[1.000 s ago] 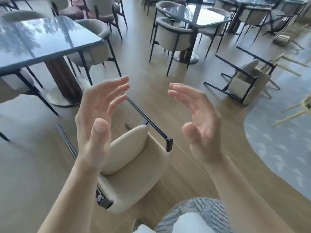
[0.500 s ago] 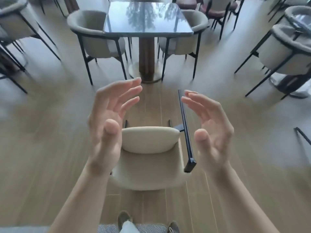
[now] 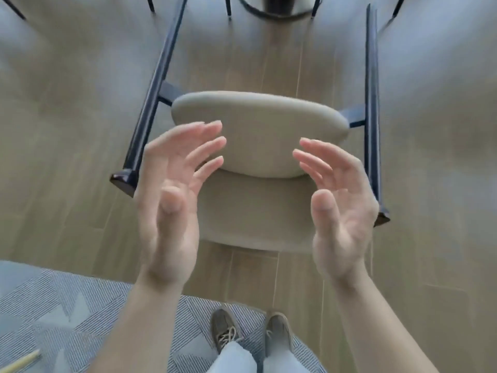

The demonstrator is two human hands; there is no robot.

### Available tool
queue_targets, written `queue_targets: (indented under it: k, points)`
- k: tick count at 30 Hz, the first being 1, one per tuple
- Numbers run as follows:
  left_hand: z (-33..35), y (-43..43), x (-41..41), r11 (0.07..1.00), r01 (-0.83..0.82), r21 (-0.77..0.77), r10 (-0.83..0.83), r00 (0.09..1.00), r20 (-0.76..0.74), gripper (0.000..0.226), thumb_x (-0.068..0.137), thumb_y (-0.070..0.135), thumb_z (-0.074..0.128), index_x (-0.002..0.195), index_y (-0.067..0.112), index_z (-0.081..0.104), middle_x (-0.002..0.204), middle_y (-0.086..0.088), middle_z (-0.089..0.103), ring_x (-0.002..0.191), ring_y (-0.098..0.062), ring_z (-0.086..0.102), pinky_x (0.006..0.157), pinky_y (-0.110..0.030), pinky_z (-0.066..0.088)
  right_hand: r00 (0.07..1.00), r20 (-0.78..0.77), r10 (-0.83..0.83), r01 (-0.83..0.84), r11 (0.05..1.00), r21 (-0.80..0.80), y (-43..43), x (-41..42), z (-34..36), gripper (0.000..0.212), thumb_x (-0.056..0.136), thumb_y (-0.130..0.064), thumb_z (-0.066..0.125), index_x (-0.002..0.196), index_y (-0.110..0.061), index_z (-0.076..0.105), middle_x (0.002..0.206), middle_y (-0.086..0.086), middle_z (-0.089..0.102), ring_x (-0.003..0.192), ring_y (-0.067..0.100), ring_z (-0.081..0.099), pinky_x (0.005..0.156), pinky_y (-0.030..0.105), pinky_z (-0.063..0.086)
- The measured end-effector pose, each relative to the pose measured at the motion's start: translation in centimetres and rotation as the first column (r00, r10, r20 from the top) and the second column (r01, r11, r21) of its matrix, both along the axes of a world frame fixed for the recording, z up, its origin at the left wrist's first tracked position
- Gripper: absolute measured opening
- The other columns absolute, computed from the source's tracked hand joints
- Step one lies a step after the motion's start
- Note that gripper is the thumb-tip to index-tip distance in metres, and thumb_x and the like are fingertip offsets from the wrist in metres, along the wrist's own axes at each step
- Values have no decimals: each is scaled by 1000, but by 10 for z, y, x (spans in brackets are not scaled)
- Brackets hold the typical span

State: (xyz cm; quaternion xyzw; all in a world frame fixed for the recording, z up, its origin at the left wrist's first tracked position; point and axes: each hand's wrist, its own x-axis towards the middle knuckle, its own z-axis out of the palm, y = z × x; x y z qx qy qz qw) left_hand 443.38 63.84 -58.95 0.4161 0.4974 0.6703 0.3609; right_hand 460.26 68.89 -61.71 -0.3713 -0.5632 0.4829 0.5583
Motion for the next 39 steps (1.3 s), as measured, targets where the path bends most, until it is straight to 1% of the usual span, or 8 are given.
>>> queue_targets:
  k: [9,13,17,19,22,25,32,39]
  points:
    - [-308,-9,-3,951,-75,-299,96,994,54,73,80,87,58,129,33,63,137,-4,70,131,-31,65,111,-44,49,999,48,-9,20,968,-249,-4,-8,-308,50,93,-39,62,132,-9,57,131,19,68,126,26,67,112,39,50]
    - [-422,-13,0,879,-96,-467,234,941,246,65,87,80,45,130,36,66,135,1,73,127,-23,70,107,-44,49,994,55,-94,107,933,-342,-24,-22,-419,47,93,-39,65,130,-10,62,122,10,73,117,16,71,104,29,54]
    - [-511,-20,-3,785,-77,-614,376,848,374,56,91,79,43,125,43,70,128,10,76,118,-16,74,103,-41,51,985,44,-166,164,833,-528,-49,-36,-500,34,85,-44,73,113,-24,71,105,-4,79,104,10,76,93,22,57]
    - [-544,-35,-3,707,-108,-699,493,784,377,54,96,77,47,121,36,73,118,13,80,108,-11,78,97,-36,54,979,71,-193,192,734,-651,-70,-34,-531,27,87,-44,77,104,-23,75,100,2,81,103,19,78,97,32,61]
    - [-577,-59,-6,503,-186,-844,684,683,257,51,96,71,58,112,25,73,102,11,82,93,-7,79,92,-32,55,931,138,-338,301,497,-814,-99,-22,-562,24,95,-35,79,92,-12,72,89,6,81,91,19,80,100,45,62]
    - [-591,-63,-17,433,-236,-870,766,605,218,63,85,65,76,127,19,62,122,2,72,109,-10,71,96,-33,58,818,233,-526,409,247,-879,-96,-10,-572,50,83,-46,87,105,-11,59,100,3,73,89,14,76,99,36,62]
    - [-597,-32,-30,631,-172,-757,703,538,464,80,70,52,93,138,21,63,124,0,79,112,-19,77,92,-40,64,761,-88,-643,141,296,-945,-51,-17,-567,88,64,-48,92,143,-38,56,132,-12,74,119,12,73,105,42,59]
    - [-580,-32,-32,601,-115,-791,728,487,482,67,70,46,94,129,23,72,112,0,82,104,-20,80,99,-47,62,680,-67,-731,120,200,-972,-50,-14,-546,97,50,-40,95,141,-30,63,127,-3,77,118,20,73,101,47,61]
